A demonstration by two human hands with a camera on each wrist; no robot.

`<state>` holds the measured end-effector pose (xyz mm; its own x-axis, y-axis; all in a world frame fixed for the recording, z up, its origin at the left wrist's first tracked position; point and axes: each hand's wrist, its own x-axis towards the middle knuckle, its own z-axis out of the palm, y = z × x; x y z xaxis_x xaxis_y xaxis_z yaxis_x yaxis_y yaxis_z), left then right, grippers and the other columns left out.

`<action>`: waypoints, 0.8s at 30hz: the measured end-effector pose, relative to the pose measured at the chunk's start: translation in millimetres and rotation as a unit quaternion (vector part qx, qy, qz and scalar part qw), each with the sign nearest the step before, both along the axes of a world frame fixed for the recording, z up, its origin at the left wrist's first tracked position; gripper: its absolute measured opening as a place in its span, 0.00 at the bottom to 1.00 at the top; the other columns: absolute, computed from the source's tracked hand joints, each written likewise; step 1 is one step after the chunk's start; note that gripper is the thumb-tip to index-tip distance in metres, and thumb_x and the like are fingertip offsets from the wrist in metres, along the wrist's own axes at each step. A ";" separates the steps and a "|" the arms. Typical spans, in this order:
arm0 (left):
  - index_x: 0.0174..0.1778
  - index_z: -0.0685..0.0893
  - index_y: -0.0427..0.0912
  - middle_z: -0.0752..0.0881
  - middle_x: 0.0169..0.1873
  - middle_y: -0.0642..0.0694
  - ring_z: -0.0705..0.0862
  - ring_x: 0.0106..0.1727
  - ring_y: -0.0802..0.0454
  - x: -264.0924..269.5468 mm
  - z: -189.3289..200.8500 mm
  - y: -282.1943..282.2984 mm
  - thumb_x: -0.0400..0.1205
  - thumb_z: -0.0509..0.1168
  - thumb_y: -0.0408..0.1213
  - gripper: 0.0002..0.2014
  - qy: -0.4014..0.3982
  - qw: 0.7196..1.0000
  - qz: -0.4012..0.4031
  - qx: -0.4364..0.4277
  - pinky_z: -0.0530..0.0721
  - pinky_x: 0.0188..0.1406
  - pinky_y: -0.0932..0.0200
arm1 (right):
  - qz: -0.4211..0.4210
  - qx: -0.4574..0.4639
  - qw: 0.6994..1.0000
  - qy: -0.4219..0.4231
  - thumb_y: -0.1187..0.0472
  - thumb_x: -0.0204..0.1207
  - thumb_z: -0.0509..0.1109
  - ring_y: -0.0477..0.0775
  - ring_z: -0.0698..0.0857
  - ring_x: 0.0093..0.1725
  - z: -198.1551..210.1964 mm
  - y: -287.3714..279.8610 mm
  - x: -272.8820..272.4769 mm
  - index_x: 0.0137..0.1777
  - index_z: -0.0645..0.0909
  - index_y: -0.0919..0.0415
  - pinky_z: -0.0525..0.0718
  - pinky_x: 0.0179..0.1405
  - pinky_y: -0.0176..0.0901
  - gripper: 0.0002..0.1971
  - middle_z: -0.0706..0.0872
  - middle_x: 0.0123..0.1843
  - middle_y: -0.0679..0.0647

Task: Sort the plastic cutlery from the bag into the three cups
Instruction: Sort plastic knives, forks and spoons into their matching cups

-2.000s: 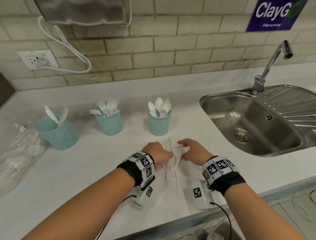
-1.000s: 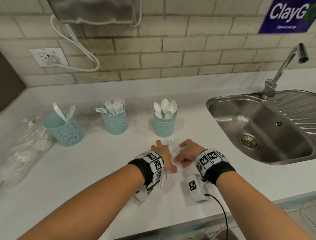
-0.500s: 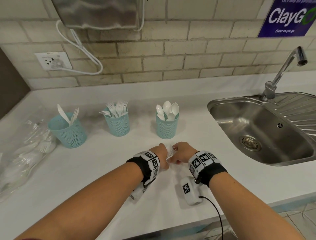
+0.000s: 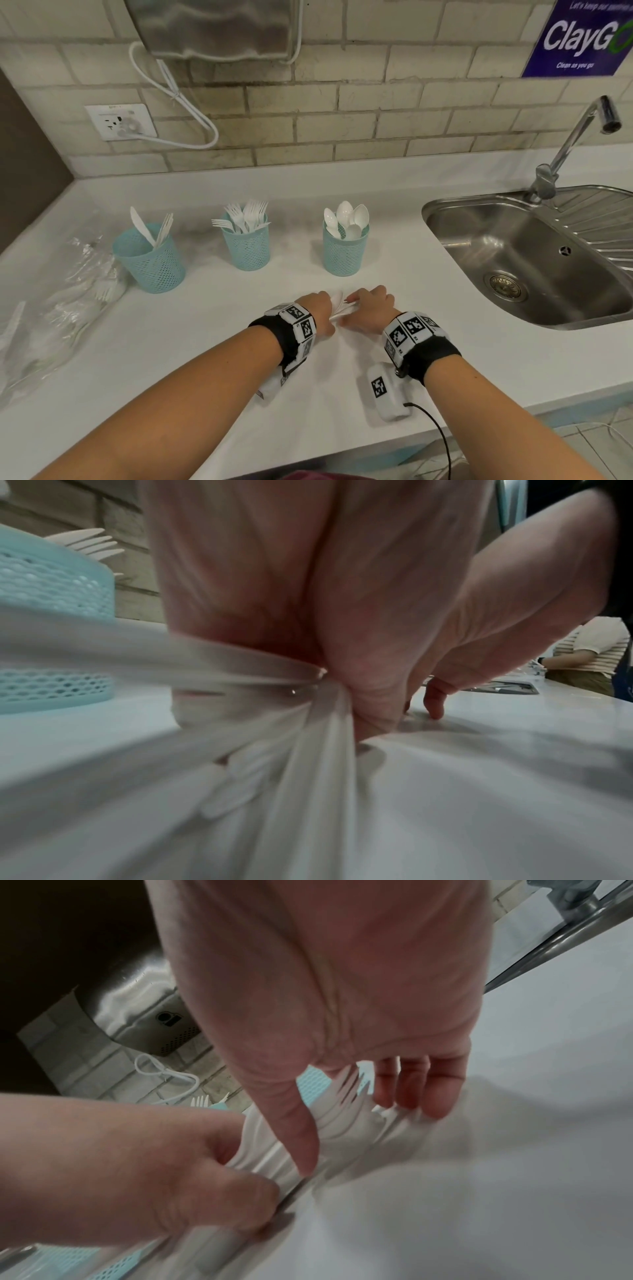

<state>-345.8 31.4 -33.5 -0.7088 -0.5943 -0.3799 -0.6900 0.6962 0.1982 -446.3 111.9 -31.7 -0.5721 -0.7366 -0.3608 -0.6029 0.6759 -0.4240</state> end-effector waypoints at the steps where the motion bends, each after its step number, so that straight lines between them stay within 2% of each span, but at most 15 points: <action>1: 0.68 0.69 0.33 0.77 0.65 0.35 0.78 0.66 0.37 3.4 1.0 -0.4 0.80 0.65 0.38 0.23 -0.001 1.000 0.002 -0.001 0.77 0.59 0.50 | -0.003 -0.009 1.000 -0.005 0.46 0.68 0.75 0.58 0.65 0.71 -0.1 0.6 2.0 0.67 0.73 0.47 0.67 0.66 0.43 0.27 0.66 0.69 0.55; 4: 0.69 0.67 0.33 0.74 0.66 0.33 0.74 0.68 0.35 15.2 3.9 -7.6 0.82 0.64 0.42 0.24 0.027 1.000 0.006 0.004 0.74 0.61 0.49 | 0.003 -0.051 0.998 -0.045 0.47 0.67 0.77 0.57 0.63 0.73 7.6 -0.4 5.4 0.66 0.74 0.50 0.66 0.66 0.41 0.28 0.64 0.70 0.55; 6: 0.64 0.67 0.34 0.79 0.58 0.32 0.80 0.59 0.36 24.5 9.2 -15.8 0.82 0.62 0.39 0.19 0.084 0.995 0.011 0.049 0.75 0.51 0.51 | 0.012 -0.120 0.989 -0.090 0.54 0.68 0.77 0.57 0.68 0.71 17.7 -5.2 6.9 0.67 0.72 0.55 0.67 0.63 0.39 0.28 0.66 0.69 0.57; 8: 0.55 0.65 0.39 0.82 0.46 0.36 0.82 0.47 0.39 35.3 13.2 -24.0 0.81 0.62 0.35 0.13 0.167 0.980 0.022 0.104 0.78 0.44 0.52 | 0.032 -0.215 0.964 -0.152 0.64 0.71 0.74 0.53 0.72 0.67 32.4 -11.7 13.7 0.71 0.67 0.57 0.69 0.60 0.36 0.29 0.66 0.68 0.57; 9: 0.54 0.64 0.40 0.83 0.43 0.38 0.83 0.44 0.39 40.7 14.3 -27.8 0.81 0.62 0.35 0.12 0.214 0.967 0.031 0.131 0.81 0.43 0.51 | 0.037 -0.264 0.947 -0.179 0.67 0.72 0.72 0.51 0.73 0.65 40.8 -15.1 18.4 0.72 0.65 0.57 0.69 0.60 0.35 0.30 0.66 0.68 0.56; 11: 0.58 0.66 0.40 0.85 0.44 0.40 0.85 0.45 0.40 50.0 13.6 -35.7 0.81 0.63 0.36 0.15 0.313 0.933 0.052 0.172 0.84 0.51 0.42 | 0.036 -0.355 0.912 -0.202 0.69 0.75 0.68 0.48 0.75 0.63 55.7 -24.7 29.8 0.74 0.64 0.56 0.72 0.60 0.32 0.29 0.66 0.70 0.54; 13: 0.66 0.68 0.43 0.86 0.53 0.44 0.85 0.54 0.45 57.9 14.4 -40.3 0.80 0.66 0.40 0.21 0.409 0.886 0.081 0.200 0.82 0.60 0.41 | 0.047 -0.416 0.887 -0.194 0.68 0.78 0.66 0.49 0.76 0.65 66.9 -35.7 43.2 0.75 0.64 0.55 0.73 0.66 0.34 0.27 0.66 0.71 0.52; 14: 0.68 0.69 0.44 0.84 0.58 0.44 0.84 0.60 0.48 61.0 16.1 -41.9 0.78 0.68 0.41 0.24 0.454 0.859 0.099 0.214 0.81 0.64 0.43 | 0.063 -0.435 0.876 -0.196 0.68 0.79 0.65 0.51 0.76 0.68 71.0 -41.3 50.0 0.75 0.63 0.55 0.73 0.69 0.39 0.26 0.68 0.71 0.51; 16: 0.70 0.72 0.42 0.83 0.62 0.44 0.82 0.65 0.51 65.2 19.5 -42.7 0.78 0.70 0.36 0.25 0.532 0.801 0.132 0.241 0.79 0.67 0.50 | 0.093 -0.452 0.859 -0.223 0.68 0.81 0.62 0.51 0.78 0.66 75.8 -52.3 63.2 0.75 0.62 0.55 0.75 0.69 0.43 0.24 0.73 0.68 0.48; 18: 0.66 0.76 0.44 0.86 0.59 0.47 0.84 0.62 0.53 69.9 21.4 -45.3 0.78 0.70 0.27 0.21 0.579 0.755 0.163 0.261 0.81 0.65 0.55 | 0.113 -0.456 0.847 -0.249 0.68 0.82 0.60 0.50 0.79 0.64 78.0 -60.8 75.1 0.76 0.59 0.55 0.77 0.66 0.39 0.24 0.77 0.66 0.47; 19: 0.63 0.79 0.47 0.87 0.56 0.50 0.85 0.60 0.55 73.5 21.1 -46.9 0.77 0.70 0.25 0.20 0.587 0.743 0.174 0.270 0.82 0.63 0.57 | 0.116 -0.453 0.843 -0.264 0.67 0.83 0.59 0.49 0.79 0.65 77.6 -63.7 79.4 0.77 0.57 0.55 0.76 0.65 0.35 0.25 0.77 0.66 0.48; 20: 0.59 0.81 0.50 0.88 0.53 0.51 0.86 0.57 0.55 77.0 19.8 -48.8 0.76 0.71 0.24 0.20 0.585 0.738 0.181 0.282 0.84 0.61 0.56 | 0.115 -0.442 0.844 -0.281 0.64 0.83 0.59 0.48 0.77 0.67 75.9 -66.7 82.3 0.78 0.54 0.54 0.75 0.64 0.28 0.26 0.78 0.67 0.49; 22: 0.54 0.83 0.50 0.89 0.50 0.49 0.87 0.56 0.51 82.5 11.9 -55.1 0.73 0.74 0.26 0.18 0.551 0.757 0.196 0.293 0.84 0.60 0.51 | 0.114 -0.397 0.855 -0.312 0.55 0.84 0.58 0.44 0.74 0.68 73.0 -69.0 85.7 0.80 0.50 0.51 0.72 0.56 0.16 0.28 0.76 0.71 0.48; 23: 0.53 0.83 0.50 0.89 0.51 0.47 0.87 0.57 0.48 85.0 8.3 -57.1 0.73 0.75 0.28 0.17 0.523 0.773 0.204 0.296 0.83 0.62 0.49 | 0.108 -0.374 0.860 -0.330 0.50 0.84 0.56 0.43 0.73 0.69 71.4 -69.0 86.2 0.81 0.50 0.50 0.70 0.56 0.18 0.28 0.75 0.73 0.47; 24: 0.53 0.83 0.50 0.88 0.52 0.45 0.86 0.58 0.46 87.0 4.6 -57.9 0.73 0.75 0.30 0.15 0.505 0.782 0.206 0.301 0.82 0.63 0.49 | 0.099 -0.357 0.863 -0.344 0.47 0.84 0.54 0.42 0.72 0.69 68.0 -68.9 85.5 0.81 0.52 0.48 0.69 0.58 0.25 0.27 0.74 0.74 0.46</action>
<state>-258.8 -26.5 -28.9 -0.6231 -0.7806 -0.0495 -0.1111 0.0257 0.9935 -360.8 43.0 36.3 -0.2412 -0.9703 0.0203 -0.1164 0.0082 -0.9932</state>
